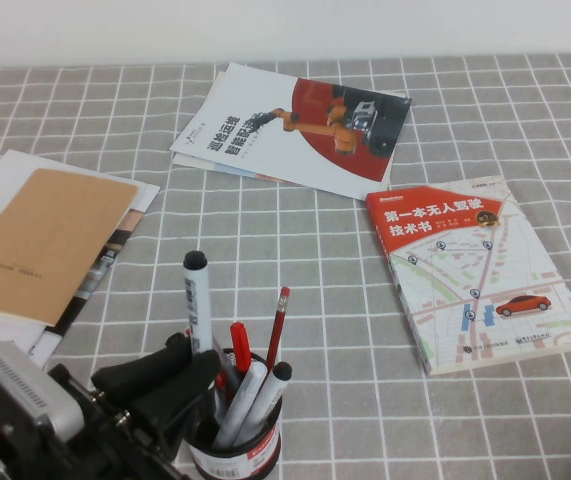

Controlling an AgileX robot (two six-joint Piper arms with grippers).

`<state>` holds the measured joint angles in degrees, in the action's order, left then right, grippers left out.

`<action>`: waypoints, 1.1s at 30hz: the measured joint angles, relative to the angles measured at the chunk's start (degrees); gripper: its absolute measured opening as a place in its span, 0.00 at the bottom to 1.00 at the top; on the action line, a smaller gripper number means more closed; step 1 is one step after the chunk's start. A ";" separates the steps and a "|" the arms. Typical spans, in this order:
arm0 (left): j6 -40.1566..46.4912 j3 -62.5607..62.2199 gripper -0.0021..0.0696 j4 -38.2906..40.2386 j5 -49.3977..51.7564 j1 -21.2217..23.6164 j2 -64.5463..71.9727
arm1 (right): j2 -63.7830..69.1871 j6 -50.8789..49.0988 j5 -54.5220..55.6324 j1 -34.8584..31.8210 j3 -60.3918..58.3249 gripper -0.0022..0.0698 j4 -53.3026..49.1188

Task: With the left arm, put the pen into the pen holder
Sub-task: Place the pen onto the pen holder

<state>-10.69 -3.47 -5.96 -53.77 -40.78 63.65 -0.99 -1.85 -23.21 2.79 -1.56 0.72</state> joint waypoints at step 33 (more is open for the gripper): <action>1.75 0.00 0.18 3.32 -5.74 0.00 11.00 | 0.00 0.00 0.00 0.00 0.00 0.01 0.00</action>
<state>-8.94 -3.47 -2.64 -59.51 -40.78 74.66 -0.99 -1.85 -23.21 2.79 -1.56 0.72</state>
